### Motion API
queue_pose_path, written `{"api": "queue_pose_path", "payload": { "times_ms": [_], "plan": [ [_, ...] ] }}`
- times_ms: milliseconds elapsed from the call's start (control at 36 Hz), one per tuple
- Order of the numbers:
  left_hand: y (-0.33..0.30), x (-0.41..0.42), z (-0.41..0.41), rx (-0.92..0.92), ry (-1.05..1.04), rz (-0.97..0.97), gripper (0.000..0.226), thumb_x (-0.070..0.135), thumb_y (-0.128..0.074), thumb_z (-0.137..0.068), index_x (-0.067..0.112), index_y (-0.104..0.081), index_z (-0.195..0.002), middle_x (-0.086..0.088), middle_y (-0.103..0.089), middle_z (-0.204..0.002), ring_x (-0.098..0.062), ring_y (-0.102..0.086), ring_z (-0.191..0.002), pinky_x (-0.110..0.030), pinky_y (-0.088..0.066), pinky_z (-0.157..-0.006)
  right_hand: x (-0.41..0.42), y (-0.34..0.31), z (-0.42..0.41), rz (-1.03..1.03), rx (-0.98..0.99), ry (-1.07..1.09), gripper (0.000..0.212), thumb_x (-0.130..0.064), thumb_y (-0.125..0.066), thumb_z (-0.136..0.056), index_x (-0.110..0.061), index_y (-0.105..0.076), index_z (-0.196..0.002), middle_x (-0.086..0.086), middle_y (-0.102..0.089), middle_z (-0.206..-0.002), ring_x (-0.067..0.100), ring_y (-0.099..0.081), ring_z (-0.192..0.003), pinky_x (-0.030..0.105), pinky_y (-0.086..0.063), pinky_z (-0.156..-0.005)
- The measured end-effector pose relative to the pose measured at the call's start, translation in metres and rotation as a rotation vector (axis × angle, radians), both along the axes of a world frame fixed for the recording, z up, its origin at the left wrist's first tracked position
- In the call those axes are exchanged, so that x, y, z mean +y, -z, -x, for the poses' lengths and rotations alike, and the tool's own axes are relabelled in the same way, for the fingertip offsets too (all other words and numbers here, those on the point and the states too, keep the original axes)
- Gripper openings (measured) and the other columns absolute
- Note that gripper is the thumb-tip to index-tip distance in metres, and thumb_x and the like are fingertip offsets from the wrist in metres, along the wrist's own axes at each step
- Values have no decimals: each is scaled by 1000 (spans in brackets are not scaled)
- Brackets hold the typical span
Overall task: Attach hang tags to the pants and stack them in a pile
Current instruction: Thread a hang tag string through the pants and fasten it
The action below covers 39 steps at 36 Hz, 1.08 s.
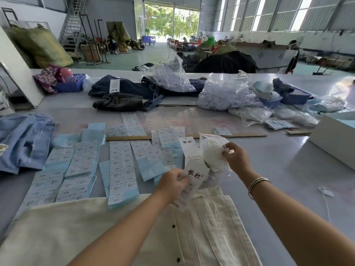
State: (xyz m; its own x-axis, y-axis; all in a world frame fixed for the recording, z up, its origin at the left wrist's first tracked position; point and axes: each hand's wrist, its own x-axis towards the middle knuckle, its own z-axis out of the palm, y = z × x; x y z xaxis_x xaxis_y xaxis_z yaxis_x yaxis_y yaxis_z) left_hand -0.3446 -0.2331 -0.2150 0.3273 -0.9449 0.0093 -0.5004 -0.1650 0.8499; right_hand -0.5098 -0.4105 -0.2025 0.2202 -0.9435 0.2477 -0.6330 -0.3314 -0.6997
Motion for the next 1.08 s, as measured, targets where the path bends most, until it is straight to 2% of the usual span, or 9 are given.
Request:
{"api": "queue_pose_path", "payload": {
  "times_ms": [139,222,306,444,611,750,917,1028,1083],
  "plan": [
    [18,22,13,407,-148,-30,15,26,-59,-95,17,-68,-88,4,-72,-81,-10,-68,-72,-20,-54,-63,-6,3,-3,-32,85,-42,12,-11,-68,-83,-5,-68,-94,15,-66,-100,25,-57,-84,22,-32,-66],
    [30,34,19,476,-185,-41,19,29,-58,-95,14,-70,-96,-3,-74,-90,-21,-69,-86,-35,-55,-77,-7,2,-6,-57,191,-84,18,-24,-65,-89,-8,-73,-93,13,-71,-93,27,-63,-84,27,-41,-70],
    [29,34,19,509,-217,-36,19,29,-58,-95,14,-70,-95,-4,-74,-92,-24,-68,-89,-36,-54,-78,-5,-5,-6,12,218,-64,23,-28,-62,-91,-11,-75,-99,12,-71,-99,31,-63,-89,27,-41,-71],
    [22,29,18,494,-163,-93,21,27,-56,-97,12,-70,-101,-6,-73,-97,-19,-67,-83,-28,-53,-71,-5,-23,-6,79,44,-45,22,-25,-63,-90,-9,-76,-97,7,-66,-98,24,-59,-85,23,-33,-71],
    [25,31,18,533,-156,-78,15,28,-56,-96,18,-68,-94,-1,-72,-90,-15,-67,-78,-24,-52,-66,-8,-47,-8,-253,-255,-111,27,-9,-49,-93,-13,-64,-72,2,-65,-71,15,-55,-62,23,-42,-57],
    [26,29,16,367,-51,-49,24,34,-58,-95,14,-70,-98,-1,-68,-106,-21,-66,-93,-39,-55,-83,1,-61,-5,-385,-438,-191,21,-9,-44,-98,-10,-61,-84,9,-65,-76,16,-58,-60,20,-46,-54],
    [10,-6,22,-326,271,77,27,30,-61,-93,7,-74,-95,1,-32,-151,-20,-38,-133,-37,-37,-109,17,-85,-11,-267,-326,-283,15,-9,-51,-96,-10,-63,-88,6,-64,-78,14,-56,-65,21,-47,-62],
    [-17,-39,36,-335,261,140,27,31,-63,-91,8,-74,-98,-1,-20,-158,-25,-28,-140,-44,-30,-114,25,-103,-13,-232,-370,-378,15,-8,-53,-95,-10,-66,-87,4,-67,-79,15,-58,-69,26,-48,-69],
    [-32,-53,41,-267,232,152,30,31,-63,-91,7,-73,-105,0,-13,-160,-23,-22,-142,-40,-24,-117,31,-109,-15,-255,-232,-461,16,-10,-55,-94,-14,-67,-83,0,-69,-76,13,-60,-70,25,-50,-71]
  ]
}}
